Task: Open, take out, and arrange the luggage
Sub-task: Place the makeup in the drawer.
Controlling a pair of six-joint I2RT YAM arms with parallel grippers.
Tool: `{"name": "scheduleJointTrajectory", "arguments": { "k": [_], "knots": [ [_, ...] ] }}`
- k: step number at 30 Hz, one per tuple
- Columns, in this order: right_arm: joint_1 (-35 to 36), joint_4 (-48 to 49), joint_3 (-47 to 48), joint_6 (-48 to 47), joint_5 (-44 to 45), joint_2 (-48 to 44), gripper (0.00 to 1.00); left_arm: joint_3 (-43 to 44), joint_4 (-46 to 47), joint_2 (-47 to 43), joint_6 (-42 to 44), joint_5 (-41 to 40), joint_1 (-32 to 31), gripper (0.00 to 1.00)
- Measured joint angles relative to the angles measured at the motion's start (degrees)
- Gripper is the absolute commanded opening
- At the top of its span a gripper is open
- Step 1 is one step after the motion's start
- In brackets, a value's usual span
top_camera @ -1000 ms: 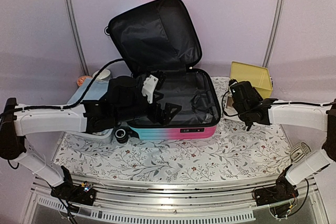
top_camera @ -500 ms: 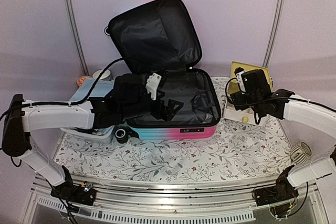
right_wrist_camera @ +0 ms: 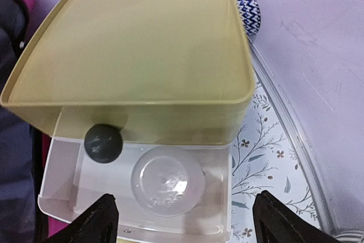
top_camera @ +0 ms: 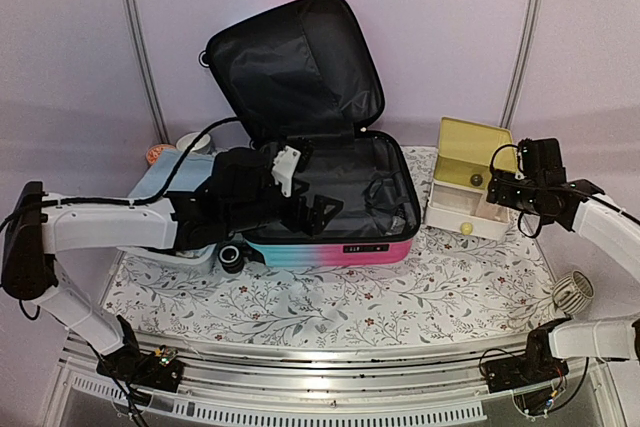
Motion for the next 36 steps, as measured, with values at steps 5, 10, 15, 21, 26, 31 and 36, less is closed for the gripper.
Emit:
{"name": "scheduleJointTrajectory", "arguments": {
  "k": [5, 10, 15, 21, 26, 31, 36],
  "knots": [
    [-6.36, 1.90, 0.22, 1.03, -8.00, -0.28, 0.85, -0.09, -0.28, -0.98, 0.02, 0.61, 0.09, 0.98],
    [-7.08, 4.02, 0.94, 1.01, -12.90, 4.33, 0.81, -0.98, 0.26, -2.82, 0.04, 0.79, 0.11, 0.98],
    [-7.39, 5.51, 1.22, 1.66, -12.33, 7.45, 0.78, -1.51, 0.55, -2.91, 0.02, 0.98, 0.22, 0.98],
    [-7.48, 5.49, 1.22, 1.64, -10.29, 9.44, 0.70, -1.95, 0.72, -2.91, 0.07, 0.96, 0.33, 0.98],
    [-7.54, 6.82, 1.22, 1.95, -9.42, 10.75, 0.52, -1.99, 0.68, -2.91, 0.09, 0.94, 0.35, 0.98],
    [-7.54, 8.24, 1.22, 3.37, -9.94, 10.45, 0.35, -1.99, 0.61, -2.91, 0.11, 0.94, 0.37, 0.98],
    [-7.87, 11.41, -0.81, 8.07, -14.95, 5.11, 0.30, -2.95, 0.68, -3.65, 0.13, 0.92, 0.44, 0.98]
  ]
}}
